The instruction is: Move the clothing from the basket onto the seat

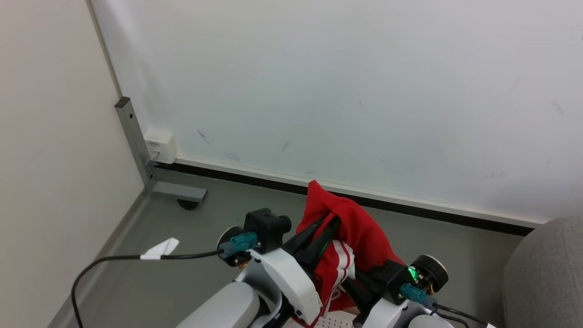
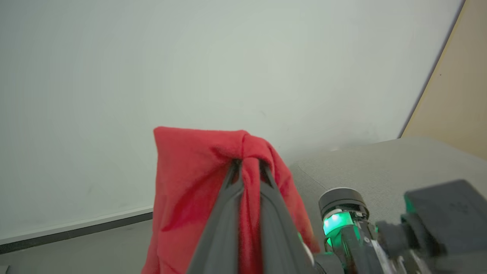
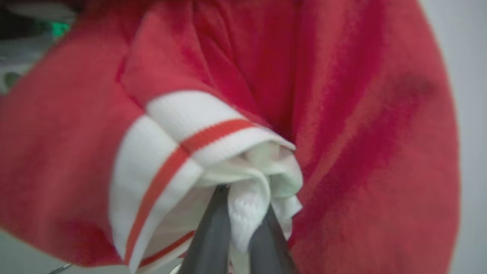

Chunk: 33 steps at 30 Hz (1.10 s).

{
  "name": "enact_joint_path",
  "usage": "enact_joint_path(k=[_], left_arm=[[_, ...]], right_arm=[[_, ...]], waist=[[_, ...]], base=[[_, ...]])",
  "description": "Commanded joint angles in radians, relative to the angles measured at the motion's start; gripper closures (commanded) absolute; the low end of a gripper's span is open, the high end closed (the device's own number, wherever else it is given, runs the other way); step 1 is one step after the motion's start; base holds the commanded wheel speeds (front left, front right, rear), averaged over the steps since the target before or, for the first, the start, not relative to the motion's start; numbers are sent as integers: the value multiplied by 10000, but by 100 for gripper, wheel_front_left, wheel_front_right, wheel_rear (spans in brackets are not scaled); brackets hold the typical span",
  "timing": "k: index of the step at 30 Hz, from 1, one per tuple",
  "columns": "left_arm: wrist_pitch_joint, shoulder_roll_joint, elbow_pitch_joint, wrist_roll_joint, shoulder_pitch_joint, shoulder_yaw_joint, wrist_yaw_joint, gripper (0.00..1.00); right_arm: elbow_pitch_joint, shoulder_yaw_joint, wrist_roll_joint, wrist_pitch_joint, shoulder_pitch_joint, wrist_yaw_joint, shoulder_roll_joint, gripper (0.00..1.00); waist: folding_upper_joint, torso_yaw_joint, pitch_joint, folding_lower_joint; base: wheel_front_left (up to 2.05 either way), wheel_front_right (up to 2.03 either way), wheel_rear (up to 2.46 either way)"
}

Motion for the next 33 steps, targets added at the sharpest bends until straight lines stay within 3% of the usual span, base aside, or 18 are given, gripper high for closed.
enact_joint_path(k=[1, 14, 15, 17, 33], left_arm=[[-127, 46, 47, -28, 94, 85, 76, 100], [-663, 236, 288, -318, 461, 523, 499, 100], [-670, 248, 252, -333, 466, 550, 502, 84], [-689, 242, 168, -311, 507, 496, 494, 0], [-969, 362, -669, -81, 576, 0, -41, 0]], right_arm=[[-187, -195, 6, -1, 207, -21, -80, 100], [-2569, -2595, 365, -2, 1756, -21, -350, 100], [-2713, -2717, 345, -1, 1797, -21, -337, 100], [-2990, -2942, 320, -1, 1870, -21, -333, 100], [-4424, -4720, 744, -1, 1662, -21, -945, 100]], waist=[[0, -56, 25, 0], [0, -804, 290, 0], [0, -925, 307, 0], [0, -1179, 339, 0], [0, -4338, 687, 0]], base=[[0, 0, 0], [0, 0, 0], [0, 0, 0], [0, 0, 0], [0, 0, 0]])
